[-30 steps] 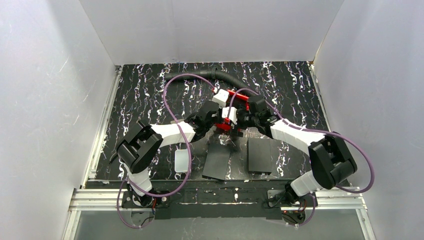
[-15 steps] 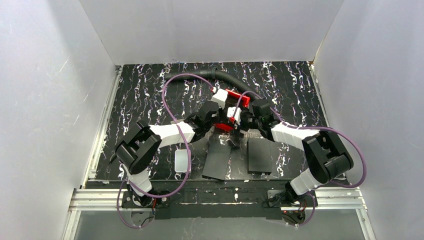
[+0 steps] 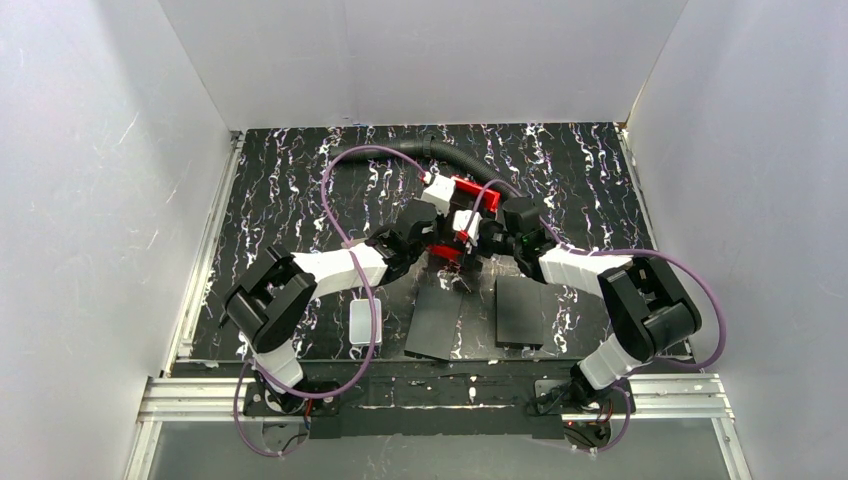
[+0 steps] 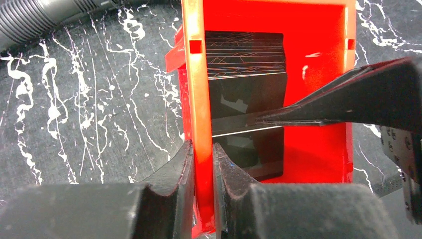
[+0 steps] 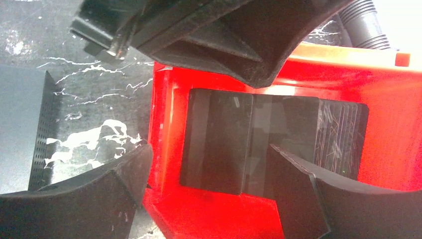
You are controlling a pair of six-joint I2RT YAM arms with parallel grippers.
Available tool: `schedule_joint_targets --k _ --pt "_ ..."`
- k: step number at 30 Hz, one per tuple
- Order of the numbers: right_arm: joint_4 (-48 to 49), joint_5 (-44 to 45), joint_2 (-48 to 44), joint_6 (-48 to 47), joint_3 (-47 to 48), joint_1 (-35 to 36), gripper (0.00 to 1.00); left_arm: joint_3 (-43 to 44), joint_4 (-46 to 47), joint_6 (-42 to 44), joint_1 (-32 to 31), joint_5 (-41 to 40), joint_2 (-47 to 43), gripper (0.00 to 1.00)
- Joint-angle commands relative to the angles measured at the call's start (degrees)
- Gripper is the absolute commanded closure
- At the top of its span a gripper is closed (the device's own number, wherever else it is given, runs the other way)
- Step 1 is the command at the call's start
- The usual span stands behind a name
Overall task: Put the credit cards into the card holder
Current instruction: Pick up the credit card from the storage box.
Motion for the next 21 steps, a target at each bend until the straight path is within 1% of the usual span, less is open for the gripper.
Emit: schedule_joint_targets --k 1,4,7,10,13,16,18,20,21 --pt "3.1 1.7 -1.1 4.5 0.5 -0.3 0.07 1.8 8.0 -0.4 -0.5 -1.7 -5.5 1.00" --pt "6.3 3.5 -4.6 12.3 -1.8 -0.3 0.02 2.8 7.2 -0.7 -0.5 1.2 -4.9 1.00" --pt "6.9 5.1 -10.4 15.5 -6.3 -0.3 0.02 2.9 4.2 -2.6 -0.5 0.8 -4.7 1.00" --pt "5.1 8.9 -17.2 18.4 -9.8 -0.4 0.02 3.5 -0.2 -3.3 -0.4 0.1 -4.1 1.00" --pt "3.7 9.9 -23.5 23.3 -12.0 -0.4 0.02 5.1 -4.2 -3.4 -0.4 1.2 -3.7 1.00" --pt "2.1 12.5 -27.2 29.1 -11.7 -0.4 0.01 6.3 -7.1 -4.4 -0.3 2.4 -3.2 1.00" --pt "-1.8 15.6 -27.7 31.9 -9.2 -0.5 0.01 6.9 -8.7 -5.0 -0.3 3.3 -2.7 1.00" --pt "-7.0 16.8 -26.2 30.6 -5.9 -0.8 0.08 7.2 -9.4 -5.4 -0.4 3.8 -2.3 1.00" --pt "-9.9 13.8 -25.3 27.0 -3.7 -1.0 0.13 7.2 -9.5 -5.5 -0.3 4.0 -2.0 1.00"
